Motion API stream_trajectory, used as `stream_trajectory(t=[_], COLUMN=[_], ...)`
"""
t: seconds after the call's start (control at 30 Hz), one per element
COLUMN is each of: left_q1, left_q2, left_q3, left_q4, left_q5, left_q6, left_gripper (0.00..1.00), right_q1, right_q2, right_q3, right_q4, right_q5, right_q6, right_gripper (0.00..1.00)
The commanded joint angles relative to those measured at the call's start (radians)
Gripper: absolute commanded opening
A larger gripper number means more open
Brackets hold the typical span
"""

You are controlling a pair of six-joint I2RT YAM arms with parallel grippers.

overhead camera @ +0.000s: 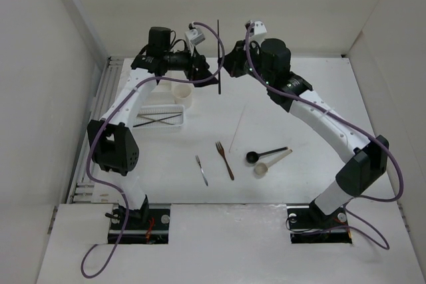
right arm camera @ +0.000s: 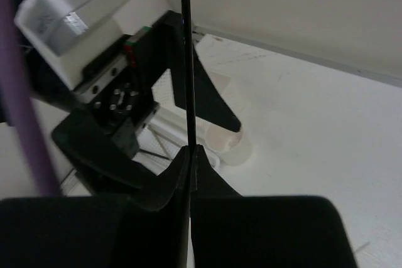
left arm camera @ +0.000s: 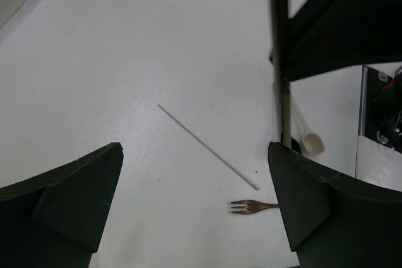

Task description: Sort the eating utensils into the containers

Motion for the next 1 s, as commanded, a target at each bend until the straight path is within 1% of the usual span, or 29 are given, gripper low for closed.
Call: stream_trajectory(t=[0.0, 0.27, 0.33, 0.37, 0.43, 0.47, 0.5, 0.57, 0.6, 0.7, 0.77, 0.8, 0.9, 0.93, 0.97], left_q1=[0.0, -0.009, 0.002, 0.002, 0.011, 0.011, 0.011, 0.011, 0.011, 0.011, 0.025, 0.034, 0.083, 0.095, 0.108], left_q2=[-0.003, -0.012, -0.012, -0.012, -0.012, -0.012, -0.012, -0.021, -0.021, -0.03, -0.031, -0.031, -0.021, -0.008, -0.008], left_q3=[0.018, -0.001, -0.001, -0.001, 0.015, 0.024, 0.036, 0.036, 0.036, 0.026, 0.035, 0.051, 0.12, 0.172, 0.196], left_q4=[0.156, 0.217, 0.217, 0.204, 0.147, 0.071, 0.04, -0.025, -0.036, -0.096, -0.134, -0.169, -0.258, -0.345, -0.394], left_q5=[0.051, 0.092, 0.127, 0.141, 0.121, 0.062, 0.023, -0.046, -0.095, -0.141, -0.15, -0.15, -0.066, 0.007, 0.052], left_q6=[-0.129, -0.193, -0.194, -0.178, -0.113, -0.065, 0.025, 0.095, 0.115, 0.228, 0.315, 0.336, 0.417, 0.482, 0.521], left_gripper=[1.0, 1.0, 1.0, 0.97, 0.96, 0.96, 0.97, 0.99, 0.99, 0.99, 0.99, 1.0, 1.0, 1.0, 1.0], right_q1=[0.01, 0.03, 0.03, 0.03, 0.03, 0.03, 0.03, 0.03, 0.03, 0.03, 0.03, 0.03, 0.03, 0.03, 0.021], right_q2=[0.004, 0.004, 0.004, 0.004, -0.016, -0.016, -0.025, -0.025, -0.025, -0.025, -0.034, -0.034, -0.034, -0.034, -0.034], right_q3=[0.048, 0.059, 0.05, 0.05, 0.037, 0.028, 0.019, 0.019, 0.01, 0.0, -0.01, -0.01, -0.032, -0.032, -0.032], right_q4=[0.089, 0.098, 0.098, 0.098, 0.098, 0.098, 0.098, 0.098, 0.098, 0.098, 0.098, 0.098, 0.098, 0.098, 0.098], right_q5=[-0.073, -0.064, -0.047, -0.029, -0.018, -0.004, -0.004, -0.004, -0.004, 0.008, 0.019, 0.031, 0.041, 0.041, 0.041], right_q6=[0.003, 0.003, 0.003, 0.003, -0.006, -0.006, -0.006, -0.016, -0.016, -0.016, -0.026, -0.026, -0.046, -0.046, -0.046], right_gripper=[0.0, 0.0, 0.0, 0.0, 0.0, 0.0, 0.0, 0.0, 0.0, 0.0, 0.0, 0.0, 0.0, 0.0, 0.0])
